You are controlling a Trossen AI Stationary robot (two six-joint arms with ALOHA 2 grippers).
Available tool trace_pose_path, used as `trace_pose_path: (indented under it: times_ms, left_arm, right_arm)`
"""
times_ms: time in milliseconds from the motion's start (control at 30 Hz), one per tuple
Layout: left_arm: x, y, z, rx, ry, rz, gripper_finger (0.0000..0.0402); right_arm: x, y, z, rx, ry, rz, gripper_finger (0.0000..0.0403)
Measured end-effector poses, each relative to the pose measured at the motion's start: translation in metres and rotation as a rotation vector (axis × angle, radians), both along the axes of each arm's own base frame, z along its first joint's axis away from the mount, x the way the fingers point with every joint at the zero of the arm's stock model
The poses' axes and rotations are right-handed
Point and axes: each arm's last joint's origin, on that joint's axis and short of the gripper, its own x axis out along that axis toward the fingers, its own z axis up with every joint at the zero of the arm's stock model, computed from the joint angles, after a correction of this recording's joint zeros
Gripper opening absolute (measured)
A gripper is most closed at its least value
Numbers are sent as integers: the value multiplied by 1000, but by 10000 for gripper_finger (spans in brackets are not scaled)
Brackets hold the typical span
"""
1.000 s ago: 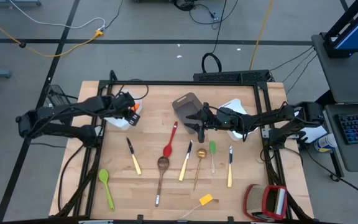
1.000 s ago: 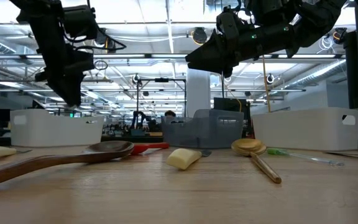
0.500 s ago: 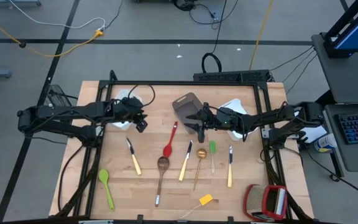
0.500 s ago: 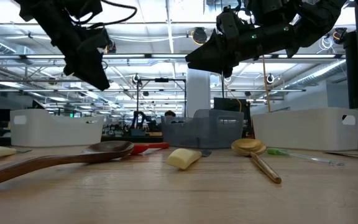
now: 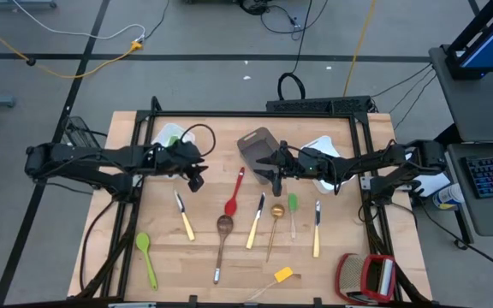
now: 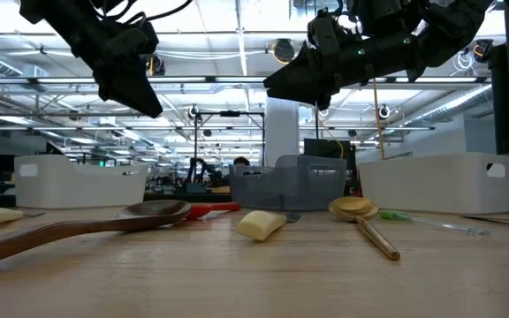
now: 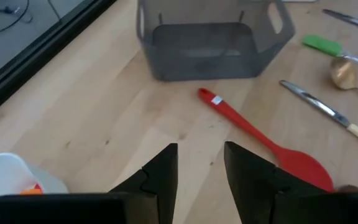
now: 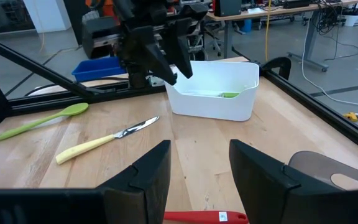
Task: Pick & Place Kitchen Items
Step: Put the green spatula into the left white bin
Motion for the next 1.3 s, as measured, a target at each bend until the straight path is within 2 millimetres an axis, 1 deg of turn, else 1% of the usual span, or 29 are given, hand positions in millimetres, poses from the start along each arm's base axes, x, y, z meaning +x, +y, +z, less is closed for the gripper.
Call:
trace_pose_path:
  times_ms: [200, 633, 1300]
  left_arm:
    - [3, -6, 2, 3, -34, -27, 136]
    - [4, -14, 3, 16, -38, -51, 136]
    - [4, -14, 3, 25, -38, -44, 136]
  right_arm:
    - [0, 0, 0, 0, 0, 0, 155]
    - [0, 0, 0, 0, 0, 0, 155]
    - [0, 0, 0, 0, 0, 0, 155]
